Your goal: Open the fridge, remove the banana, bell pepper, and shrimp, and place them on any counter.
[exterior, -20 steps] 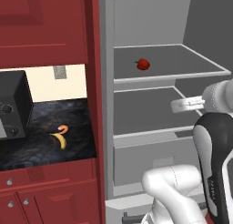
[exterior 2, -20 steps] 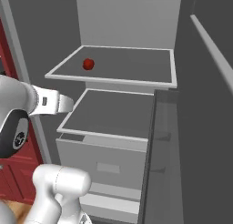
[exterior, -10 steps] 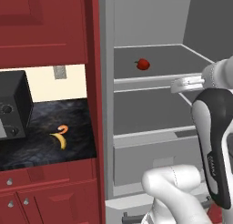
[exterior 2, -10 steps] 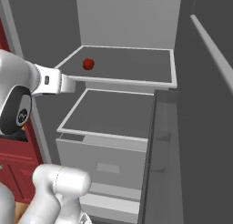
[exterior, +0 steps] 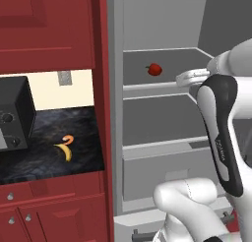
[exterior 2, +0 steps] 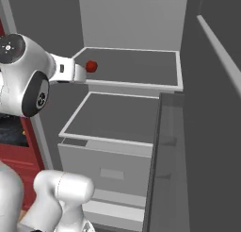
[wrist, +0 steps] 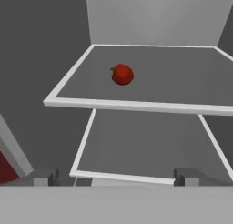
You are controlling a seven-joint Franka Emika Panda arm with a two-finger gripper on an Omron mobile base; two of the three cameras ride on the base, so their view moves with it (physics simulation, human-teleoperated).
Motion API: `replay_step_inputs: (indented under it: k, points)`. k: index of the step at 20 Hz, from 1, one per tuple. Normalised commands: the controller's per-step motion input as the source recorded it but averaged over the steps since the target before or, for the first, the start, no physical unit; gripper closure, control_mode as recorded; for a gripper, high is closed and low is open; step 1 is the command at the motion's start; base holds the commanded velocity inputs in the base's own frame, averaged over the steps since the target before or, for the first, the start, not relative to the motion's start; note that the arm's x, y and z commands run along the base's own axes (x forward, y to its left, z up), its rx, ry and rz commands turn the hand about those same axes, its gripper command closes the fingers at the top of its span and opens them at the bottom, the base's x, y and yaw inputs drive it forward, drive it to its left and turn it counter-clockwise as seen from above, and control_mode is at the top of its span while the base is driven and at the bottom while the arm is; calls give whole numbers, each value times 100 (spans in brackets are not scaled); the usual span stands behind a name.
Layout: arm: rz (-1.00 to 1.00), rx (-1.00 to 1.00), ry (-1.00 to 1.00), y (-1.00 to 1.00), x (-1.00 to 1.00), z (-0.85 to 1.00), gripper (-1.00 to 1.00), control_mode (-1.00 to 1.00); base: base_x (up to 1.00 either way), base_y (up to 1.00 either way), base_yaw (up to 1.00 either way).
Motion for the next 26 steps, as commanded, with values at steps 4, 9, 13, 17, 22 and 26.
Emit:
replay_step_inputs:
  k: [4, 9, 13, 17, 22, 26]
  points:
    - [2, 0, 2, 1, 85, 0, -100, -100, 0, 0, 0]
    - [3, 0, 7, 7, 84, -2, -100, -100, 0, 0, 0]
    - [5, 0, 6, 4, 76, -16, -100, -100, 0, 0, 0]
    - [7, 0, 9, 2, 70, -32, -100, -100, 0, 0, 0]
    - [6, 0, 6, 8, 69, -34, -100, -100, 0, 0, 0]
    - [2, 0, 2, 1, 67, -16, -100, -100, 0, 0, 0]
